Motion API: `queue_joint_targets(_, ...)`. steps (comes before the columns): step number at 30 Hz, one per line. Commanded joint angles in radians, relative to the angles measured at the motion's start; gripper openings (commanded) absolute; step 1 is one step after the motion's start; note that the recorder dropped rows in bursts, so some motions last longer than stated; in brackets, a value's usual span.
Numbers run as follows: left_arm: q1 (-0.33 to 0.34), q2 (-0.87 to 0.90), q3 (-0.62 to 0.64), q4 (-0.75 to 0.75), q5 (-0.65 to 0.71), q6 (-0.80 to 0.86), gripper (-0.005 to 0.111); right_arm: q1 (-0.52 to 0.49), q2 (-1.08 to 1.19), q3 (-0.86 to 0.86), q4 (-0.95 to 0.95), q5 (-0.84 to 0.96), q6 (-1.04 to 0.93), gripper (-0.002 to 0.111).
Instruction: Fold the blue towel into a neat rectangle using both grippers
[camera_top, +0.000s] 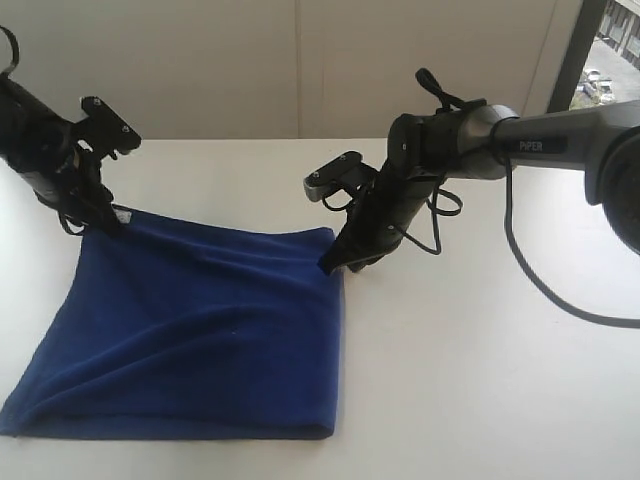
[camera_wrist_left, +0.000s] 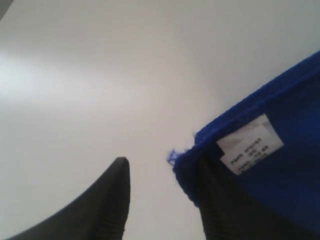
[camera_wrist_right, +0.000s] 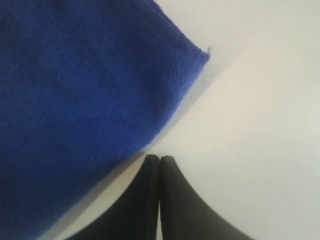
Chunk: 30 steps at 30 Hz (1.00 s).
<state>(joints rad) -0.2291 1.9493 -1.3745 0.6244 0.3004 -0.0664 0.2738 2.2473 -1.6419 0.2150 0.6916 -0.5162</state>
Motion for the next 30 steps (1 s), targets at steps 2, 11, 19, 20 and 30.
queue_joint_targets(2, -0.001, -0.051, -0.006, 0.001, 0.050, -0.012, 0.048, -0.004, -0.001, -0.002, -0.016, 0.021, -0.012, 0.000)
queue_joint_targets(11, -0.001, 0.063, -0.006, 0.013, -0.041, -0.009, 0.048, -0.004, -0.001, -0.002, -0.016, 0.025, -0.016, 0.000)
queue_joint_targets(19, 0.006, 0.116, -0.006, 0.061, -0.048, -0.009, 0.048, -0.004, -0.001, -0.002, -0.016, 0.023, -0.018, 0.000)
queue_joint_targets(20, 0.011, 0.116, -0.006, 0.061, -0.046, -0.017, 0.048, -0.004, -0.001, -0.002, -0.016, 0.023, -0.018, 0.000)
queue_joint_targets(30, 0.030, 0.034, -0.006, 0.056, 0.048, -0.073, 0.048, -0.004, -0.016, -0.002, -0.033, -0.032, -0.022, 0.000)
